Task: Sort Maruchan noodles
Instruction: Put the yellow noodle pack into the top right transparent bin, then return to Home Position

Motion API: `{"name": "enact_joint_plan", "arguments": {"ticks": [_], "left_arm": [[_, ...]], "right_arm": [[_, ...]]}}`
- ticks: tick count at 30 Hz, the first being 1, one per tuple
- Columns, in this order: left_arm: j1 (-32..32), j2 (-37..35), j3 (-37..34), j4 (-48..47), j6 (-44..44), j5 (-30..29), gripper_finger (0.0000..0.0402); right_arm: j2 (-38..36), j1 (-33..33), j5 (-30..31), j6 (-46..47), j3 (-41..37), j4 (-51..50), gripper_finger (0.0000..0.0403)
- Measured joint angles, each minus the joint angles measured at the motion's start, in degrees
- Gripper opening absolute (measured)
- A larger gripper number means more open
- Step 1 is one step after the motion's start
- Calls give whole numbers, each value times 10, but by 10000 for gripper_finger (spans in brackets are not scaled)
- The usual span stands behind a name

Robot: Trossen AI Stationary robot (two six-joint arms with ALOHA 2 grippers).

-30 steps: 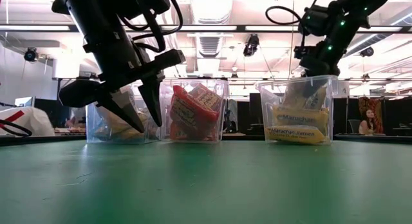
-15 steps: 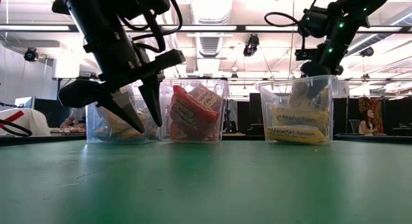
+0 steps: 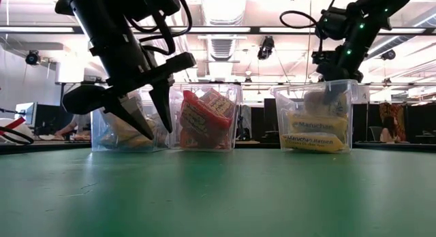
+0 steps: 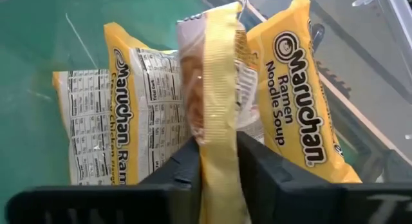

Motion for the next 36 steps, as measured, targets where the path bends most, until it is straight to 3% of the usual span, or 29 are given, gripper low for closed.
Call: {"name": "enact_joint_plan", "arguments": {"ticks": [5, 11, 18, 22, 26, 31, 36], "left_arm": [[0, 0, 0, 0, -11, -2, 127], [0, -23, 12, 3, 40, -36, 127], [0, -104, 18, -3, 194, -118, 127], [0, -169, 16, -59, 236, -146, 127], [-3, -245, 16, -152, 261, -151, 127], [-18, -338, 2, -242, 277, -157, 127], [-61, -417, -55, -199, 348, -215, 127]], "right_arm": [[0, 0, 19, -3, 4, -5, 121], [-1, 0, 30, 15, 99, -74, 179], [-3, 2, 18, 11, 218, -100, 190], [-14, 2, -60, 10, 254, -128, 187], [-59, 2, -122, 19, 255, -144, 187], [-143, 2, -130, 72, 217, -144, 185], [-245, 4, -140, 166, 141, -112, 185]]}}
